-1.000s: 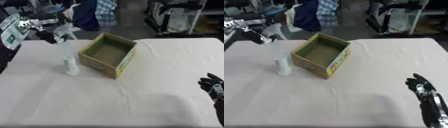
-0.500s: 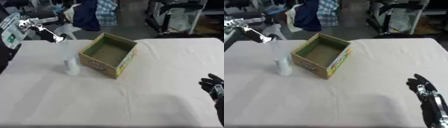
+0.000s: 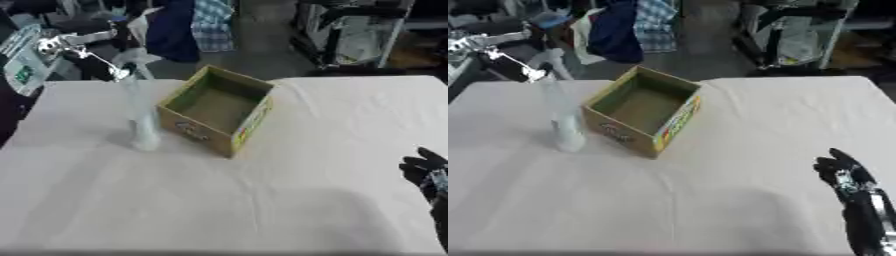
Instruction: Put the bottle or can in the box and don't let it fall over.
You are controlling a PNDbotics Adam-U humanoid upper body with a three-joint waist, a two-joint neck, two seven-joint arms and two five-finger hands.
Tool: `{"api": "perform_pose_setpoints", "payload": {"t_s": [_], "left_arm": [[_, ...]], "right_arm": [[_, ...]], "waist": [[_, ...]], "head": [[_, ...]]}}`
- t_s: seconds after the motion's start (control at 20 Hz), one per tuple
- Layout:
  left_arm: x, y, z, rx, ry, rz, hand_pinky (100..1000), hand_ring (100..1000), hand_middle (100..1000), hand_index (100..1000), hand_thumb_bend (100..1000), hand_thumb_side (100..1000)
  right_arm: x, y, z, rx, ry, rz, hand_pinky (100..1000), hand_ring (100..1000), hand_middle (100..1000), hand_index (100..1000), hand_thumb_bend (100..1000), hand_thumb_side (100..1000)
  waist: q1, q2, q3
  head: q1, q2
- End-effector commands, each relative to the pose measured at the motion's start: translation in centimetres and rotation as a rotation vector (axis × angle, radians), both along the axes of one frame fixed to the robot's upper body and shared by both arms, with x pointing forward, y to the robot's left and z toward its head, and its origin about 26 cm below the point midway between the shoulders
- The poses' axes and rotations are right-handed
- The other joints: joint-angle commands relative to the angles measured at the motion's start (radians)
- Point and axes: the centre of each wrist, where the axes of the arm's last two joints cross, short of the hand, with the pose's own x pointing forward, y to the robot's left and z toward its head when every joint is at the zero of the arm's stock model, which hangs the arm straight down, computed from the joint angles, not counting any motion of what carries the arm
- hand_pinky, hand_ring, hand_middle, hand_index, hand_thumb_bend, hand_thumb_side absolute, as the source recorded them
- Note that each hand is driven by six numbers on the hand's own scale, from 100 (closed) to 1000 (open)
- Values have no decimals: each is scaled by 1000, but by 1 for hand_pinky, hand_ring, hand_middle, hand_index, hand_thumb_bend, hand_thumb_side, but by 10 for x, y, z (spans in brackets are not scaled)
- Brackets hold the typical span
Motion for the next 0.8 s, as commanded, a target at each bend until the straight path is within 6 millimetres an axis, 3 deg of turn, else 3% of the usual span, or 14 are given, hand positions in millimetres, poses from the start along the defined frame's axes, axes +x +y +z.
{"api": "perform_pose_setpoints", "payload": {"t_s": [0.05, 0.65, 0.8], "left_arm": [[0, 2, 21, 3, -62, 3, 753, 614, 615, 698, 100, 305], [-1, 2, 36, -21, -202, 5, 699, 527, 511, 585, 100, 356], [-2, 3, 43, -22, -232, 3, 692, 517, 500, 571, 100, 316]], "right_arm": [[2, -1, 6, -8, -21, 5, 892, 798, 727, 876, 100, 710], [2, -1, 6, -5, -20, 2, 891, 798, 727, 876, 100, 713], [2, -1, 6, -5, -19, 1, 891, 798, 727, 876, 100, 714]], "waist": [[0, -14, -1], [0, -16, -4], [1, -17, -3]], "head": [[4, 5], [7, 5], [8, 5]]}}
